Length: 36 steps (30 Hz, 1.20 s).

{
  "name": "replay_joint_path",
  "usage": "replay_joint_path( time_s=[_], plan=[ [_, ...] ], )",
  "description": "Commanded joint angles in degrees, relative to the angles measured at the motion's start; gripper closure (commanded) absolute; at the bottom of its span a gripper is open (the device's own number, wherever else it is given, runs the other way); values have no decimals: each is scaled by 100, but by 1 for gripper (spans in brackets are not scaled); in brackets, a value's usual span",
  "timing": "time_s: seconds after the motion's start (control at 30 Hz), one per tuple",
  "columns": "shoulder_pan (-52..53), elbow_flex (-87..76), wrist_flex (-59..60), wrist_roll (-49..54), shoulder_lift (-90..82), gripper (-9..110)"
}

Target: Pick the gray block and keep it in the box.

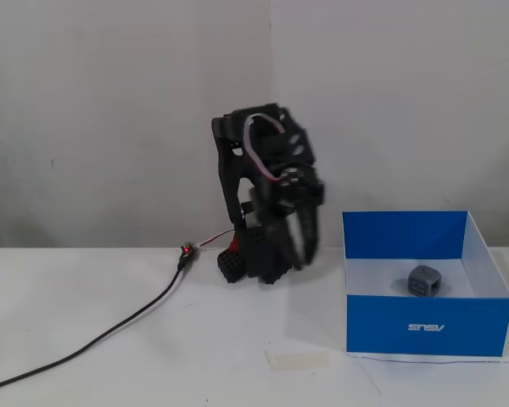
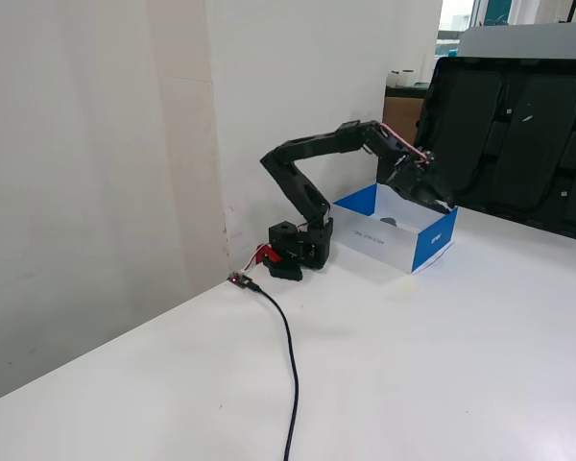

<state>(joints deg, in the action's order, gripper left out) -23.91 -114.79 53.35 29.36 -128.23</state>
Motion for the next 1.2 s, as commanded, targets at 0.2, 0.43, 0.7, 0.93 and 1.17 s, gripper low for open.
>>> replay_joint_path(
  time_s=[0.2, 0.43, 0.7, 0.93, 1.17],
  plan=[
    [1248, -1916, -1916, -1986, -2681, 101],
    [1793, -2259, -1380, -3858, -2795, 101],
    [1731, -3146, -633, -4351, -2848, 101],
    [1635, -3920, -448, -4271, -3173, 101],
    [1564, -4852, 70, -4245, -4649, 101]
  ],
)
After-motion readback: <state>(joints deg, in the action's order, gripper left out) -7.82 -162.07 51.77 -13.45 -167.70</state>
